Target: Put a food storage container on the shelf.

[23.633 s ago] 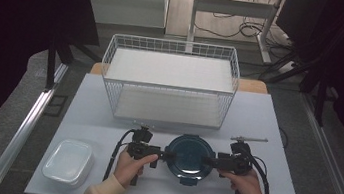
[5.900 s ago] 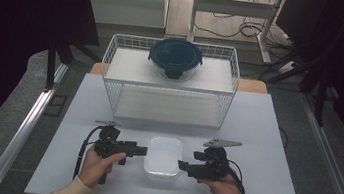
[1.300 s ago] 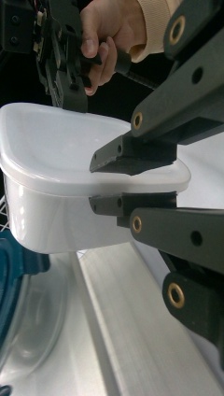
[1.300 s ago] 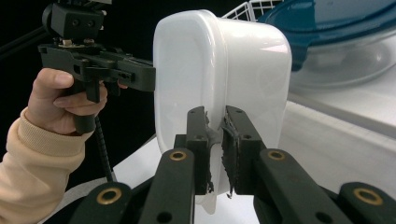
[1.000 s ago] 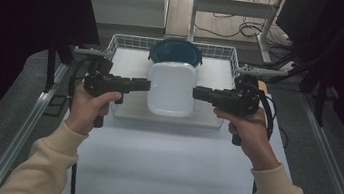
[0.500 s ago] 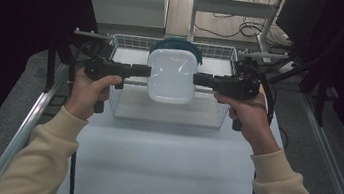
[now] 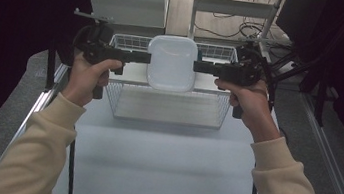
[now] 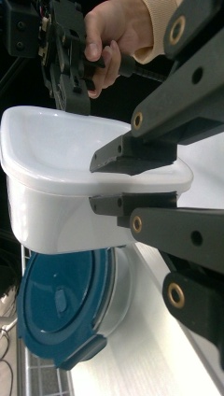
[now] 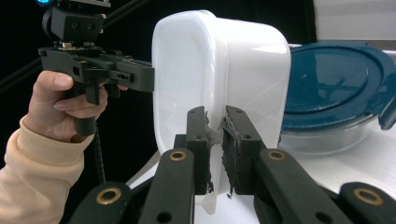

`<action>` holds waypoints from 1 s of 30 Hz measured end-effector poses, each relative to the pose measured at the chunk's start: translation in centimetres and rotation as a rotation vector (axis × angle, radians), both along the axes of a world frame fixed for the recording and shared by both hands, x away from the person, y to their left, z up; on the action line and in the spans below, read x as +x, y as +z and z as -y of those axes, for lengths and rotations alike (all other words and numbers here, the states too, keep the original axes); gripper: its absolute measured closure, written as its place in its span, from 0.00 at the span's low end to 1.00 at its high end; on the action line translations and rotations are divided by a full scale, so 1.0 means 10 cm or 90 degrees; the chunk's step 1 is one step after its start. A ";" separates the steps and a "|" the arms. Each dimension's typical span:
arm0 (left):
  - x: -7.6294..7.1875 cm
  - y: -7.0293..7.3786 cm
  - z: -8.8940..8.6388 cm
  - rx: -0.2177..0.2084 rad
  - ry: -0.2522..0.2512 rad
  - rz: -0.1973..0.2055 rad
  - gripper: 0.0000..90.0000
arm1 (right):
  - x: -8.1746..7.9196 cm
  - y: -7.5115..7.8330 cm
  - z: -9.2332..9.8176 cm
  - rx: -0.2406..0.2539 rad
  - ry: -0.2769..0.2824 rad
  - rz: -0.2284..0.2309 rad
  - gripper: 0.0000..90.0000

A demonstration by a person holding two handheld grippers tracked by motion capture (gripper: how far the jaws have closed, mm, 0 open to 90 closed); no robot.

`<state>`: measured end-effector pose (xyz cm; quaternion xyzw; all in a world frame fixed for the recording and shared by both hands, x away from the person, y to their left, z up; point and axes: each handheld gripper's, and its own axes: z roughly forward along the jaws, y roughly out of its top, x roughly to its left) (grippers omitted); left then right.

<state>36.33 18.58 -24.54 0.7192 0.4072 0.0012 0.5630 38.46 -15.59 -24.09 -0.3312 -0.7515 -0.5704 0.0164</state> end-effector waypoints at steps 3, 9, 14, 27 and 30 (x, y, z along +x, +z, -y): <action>0.08 0.08 -0.01 -0.002 0.001 -0.004 0.88 | 0.07 0.07 -0.01 0.007 -0.003 0.000 0.89; 0.18 0.14 -0.04 -0.016 0.000 -0.012 0.88 | 0.19 0.17 -0.02 0.009 -0.003 -0.005 0.89; 0.33 0.24 -0.06 -0.023 0.001 -0.017 0.88 | 0.29 0.25 -0.05 0.010 -0.008 -0.015 0.89; 0.62 0.22 -0.07 -0.040 0.010 -0.051 0.89 | 0.62 0.27 -0.06 0.016 -0.016 -0.063 0.89; 0.69 0.19 -0.07 -0.042 0.014 -0.064 0.89 | 0.74 0.23 -0.05 0.018 -0.019 -0.085 0.89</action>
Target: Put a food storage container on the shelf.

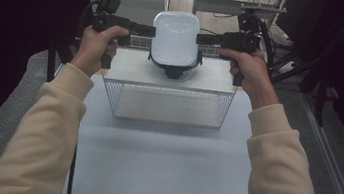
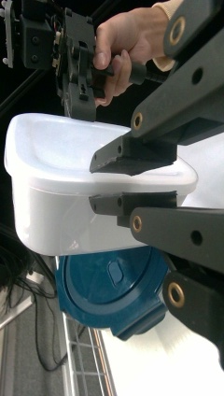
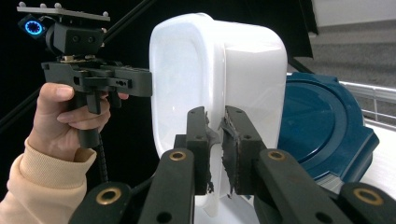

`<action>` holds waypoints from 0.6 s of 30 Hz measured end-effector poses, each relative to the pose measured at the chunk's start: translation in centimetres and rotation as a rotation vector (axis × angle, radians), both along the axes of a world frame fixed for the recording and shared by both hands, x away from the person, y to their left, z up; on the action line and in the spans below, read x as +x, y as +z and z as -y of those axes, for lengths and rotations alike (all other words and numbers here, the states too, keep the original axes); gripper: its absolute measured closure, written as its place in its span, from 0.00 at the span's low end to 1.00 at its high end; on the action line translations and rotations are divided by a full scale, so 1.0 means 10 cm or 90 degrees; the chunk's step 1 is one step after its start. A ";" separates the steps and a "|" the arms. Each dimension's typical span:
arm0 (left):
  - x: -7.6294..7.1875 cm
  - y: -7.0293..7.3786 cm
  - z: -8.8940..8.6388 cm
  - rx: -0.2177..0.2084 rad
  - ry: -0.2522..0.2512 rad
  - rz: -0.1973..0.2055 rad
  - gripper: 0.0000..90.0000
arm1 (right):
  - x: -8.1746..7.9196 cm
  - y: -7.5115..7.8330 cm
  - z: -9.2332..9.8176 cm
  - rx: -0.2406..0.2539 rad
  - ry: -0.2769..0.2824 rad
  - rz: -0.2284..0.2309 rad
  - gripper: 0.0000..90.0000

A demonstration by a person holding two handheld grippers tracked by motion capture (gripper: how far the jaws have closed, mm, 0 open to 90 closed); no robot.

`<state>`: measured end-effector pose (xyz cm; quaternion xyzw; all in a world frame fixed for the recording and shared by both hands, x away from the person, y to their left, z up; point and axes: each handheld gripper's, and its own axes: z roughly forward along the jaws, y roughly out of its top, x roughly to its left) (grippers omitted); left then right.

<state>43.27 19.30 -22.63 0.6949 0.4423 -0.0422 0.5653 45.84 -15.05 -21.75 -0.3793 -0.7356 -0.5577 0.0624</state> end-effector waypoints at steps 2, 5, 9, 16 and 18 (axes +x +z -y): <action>0.05 -0.04 0.00 0.000 0.004 -0.013 0.89 | 0.06 -0.02 -0.02 -0.004 -0.001 -0.012 0.89; 0.13 -0.10 0.01 0.002 0.018 -0.029 0.88 | 0.15 -0.07 -0.04 -0.013 -0.009 -0.030 0.88; 0.22 -0.14 -0.01 -0.035 0.014 -0.044 0.88 | 0.29 -0.14 -0.01 0.016 -0.020 -0.066 0.87; 0.41 -0.26 0.01 -0.071 0.031 -0.085 0.84 | 0.49 -0.25 0.04 0.061 -0.036 -0.124 0.83; 0.46 -0.29 0.00 -0.085 0.037 -0.096 0.84 | 0.53 -0.27 0.03 0.070 -0.040 -0.137 0.82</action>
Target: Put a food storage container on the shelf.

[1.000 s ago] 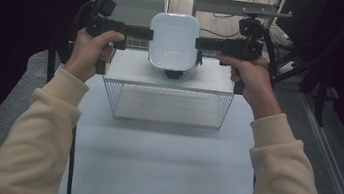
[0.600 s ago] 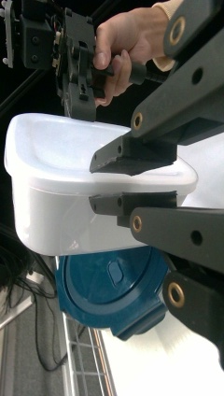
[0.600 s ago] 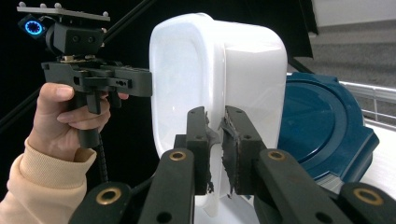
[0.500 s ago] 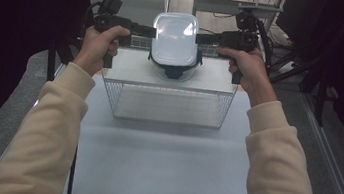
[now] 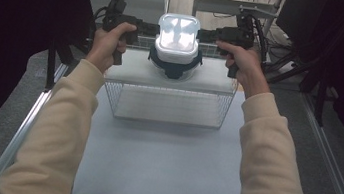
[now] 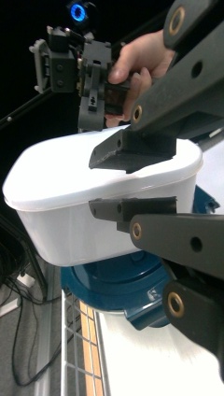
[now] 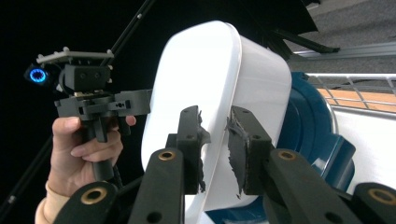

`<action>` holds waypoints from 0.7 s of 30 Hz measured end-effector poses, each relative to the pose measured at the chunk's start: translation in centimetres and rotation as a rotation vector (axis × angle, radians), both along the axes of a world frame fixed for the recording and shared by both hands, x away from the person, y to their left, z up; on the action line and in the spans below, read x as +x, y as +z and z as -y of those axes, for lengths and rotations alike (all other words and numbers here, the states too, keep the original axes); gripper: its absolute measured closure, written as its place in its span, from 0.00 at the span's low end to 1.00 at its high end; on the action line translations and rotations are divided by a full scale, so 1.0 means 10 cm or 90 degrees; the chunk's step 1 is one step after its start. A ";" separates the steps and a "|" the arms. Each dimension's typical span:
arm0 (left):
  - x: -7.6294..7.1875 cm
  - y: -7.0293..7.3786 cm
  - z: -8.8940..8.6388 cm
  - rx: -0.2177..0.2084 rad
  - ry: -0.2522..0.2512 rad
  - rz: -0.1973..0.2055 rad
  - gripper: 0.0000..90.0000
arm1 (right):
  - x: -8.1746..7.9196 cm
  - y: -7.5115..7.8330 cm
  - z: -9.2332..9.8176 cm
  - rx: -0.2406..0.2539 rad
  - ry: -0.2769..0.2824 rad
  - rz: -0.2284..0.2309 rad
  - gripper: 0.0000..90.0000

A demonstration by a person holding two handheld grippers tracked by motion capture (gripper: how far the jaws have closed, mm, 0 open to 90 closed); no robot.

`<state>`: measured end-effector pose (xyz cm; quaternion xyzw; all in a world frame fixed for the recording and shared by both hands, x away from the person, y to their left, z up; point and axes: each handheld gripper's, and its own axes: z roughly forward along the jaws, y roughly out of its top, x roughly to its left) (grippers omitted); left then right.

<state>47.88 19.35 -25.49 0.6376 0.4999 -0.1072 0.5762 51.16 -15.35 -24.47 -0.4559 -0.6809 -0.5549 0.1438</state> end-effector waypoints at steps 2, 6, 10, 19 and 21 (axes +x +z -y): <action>0.07 -0.03 0.00 -0.010 0.008 -0.011 0.83 | 0.08 -0.02 -0.01 0.005 -0.009 -0.023 0.81; 0.15 -0.11 -0.03 -0.026 0.018 -0.029 0.82 | 0.15 -0.04 -0.04 -0.004 -0.026 -0.040 0.80; 0.21 -0.19 -0.06 -0.065 0.017 -0.037 0.83 | 0.20 -0.06 -0.05 -0.005 -0.034 -0.053 0.79; 0.14 -0.22 0.02 -0.045 0.039 -0.024 0.64 | 0.13 -0.07 -0.12 -0.011 -0.032 -0.012 0.49; 0.11 -0.20 0.01 -0.036 0.054 -0.020 0.50 | 0.08 -0.04 -0.12 -0.024 -0.048 0.018 0.39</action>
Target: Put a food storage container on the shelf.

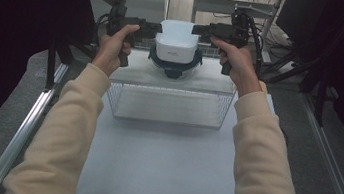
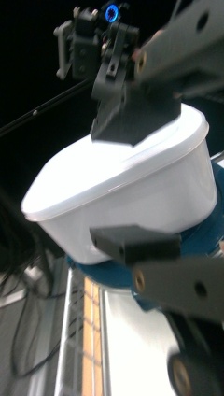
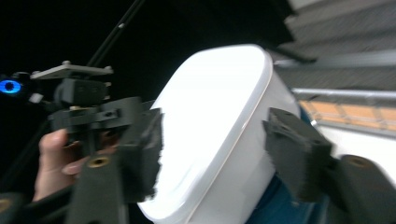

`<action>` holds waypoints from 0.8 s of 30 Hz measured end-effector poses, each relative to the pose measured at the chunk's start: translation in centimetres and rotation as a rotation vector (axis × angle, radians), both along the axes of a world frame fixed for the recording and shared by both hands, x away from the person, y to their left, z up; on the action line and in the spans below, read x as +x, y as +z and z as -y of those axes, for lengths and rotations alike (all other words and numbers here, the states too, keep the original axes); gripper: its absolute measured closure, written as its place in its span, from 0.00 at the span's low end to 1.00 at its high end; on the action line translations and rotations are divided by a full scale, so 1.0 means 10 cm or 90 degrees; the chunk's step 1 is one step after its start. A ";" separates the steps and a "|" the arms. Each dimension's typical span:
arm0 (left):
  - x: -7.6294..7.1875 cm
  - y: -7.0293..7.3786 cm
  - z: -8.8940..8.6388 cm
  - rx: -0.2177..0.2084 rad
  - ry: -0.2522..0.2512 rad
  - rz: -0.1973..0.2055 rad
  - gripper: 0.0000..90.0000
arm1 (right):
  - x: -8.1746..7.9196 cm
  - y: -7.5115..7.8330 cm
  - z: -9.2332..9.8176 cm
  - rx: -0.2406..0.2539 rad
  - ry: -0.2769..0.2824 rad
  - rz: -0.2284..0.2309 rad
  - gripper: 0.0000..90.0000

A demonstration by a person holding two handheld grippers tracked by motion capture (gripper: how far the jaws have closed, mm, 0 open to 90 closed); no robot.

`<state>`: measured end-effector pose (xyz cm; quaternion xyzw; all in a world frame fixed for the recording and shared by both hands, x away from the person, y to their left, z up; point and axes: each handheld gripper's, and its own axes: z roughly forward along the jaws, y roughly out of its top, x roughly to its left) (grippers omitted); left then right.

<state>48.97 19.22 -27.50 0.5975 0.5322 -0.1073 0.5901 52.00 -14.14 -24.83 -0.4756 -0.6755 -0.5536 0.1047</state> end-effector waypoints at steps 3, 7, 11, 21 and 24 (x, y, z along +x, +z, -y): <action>-0.12 0.06 -0.07 0.025 0.031 0.027 0.44 | -0.08 0.04 0.05 -0.017 -0.023 0.039 0.33; -0.24 0.10 -0.14 0.041 0.034 0.054 0.41 | -0.23 0.04 0.14 -0.021 -0.021 0.081 0.30; -0.43 0.12 -0.21 0.060 0.041 0.077 0.36 | -0.40 0.01 0.26 -0.033 -0.017 0.118 0.30; -0.96 -0.01 -0.20 0.145 0.016 0.147 0.31 | -0.86 -0.06 0.47 -0.093 0.007 0.194 0.32; -1.13 -0.10 -0.18 0.157 -0.001 0.160 0.31 | -1.01 -0.14 0.52 -0.122 0.017 0.212 0.32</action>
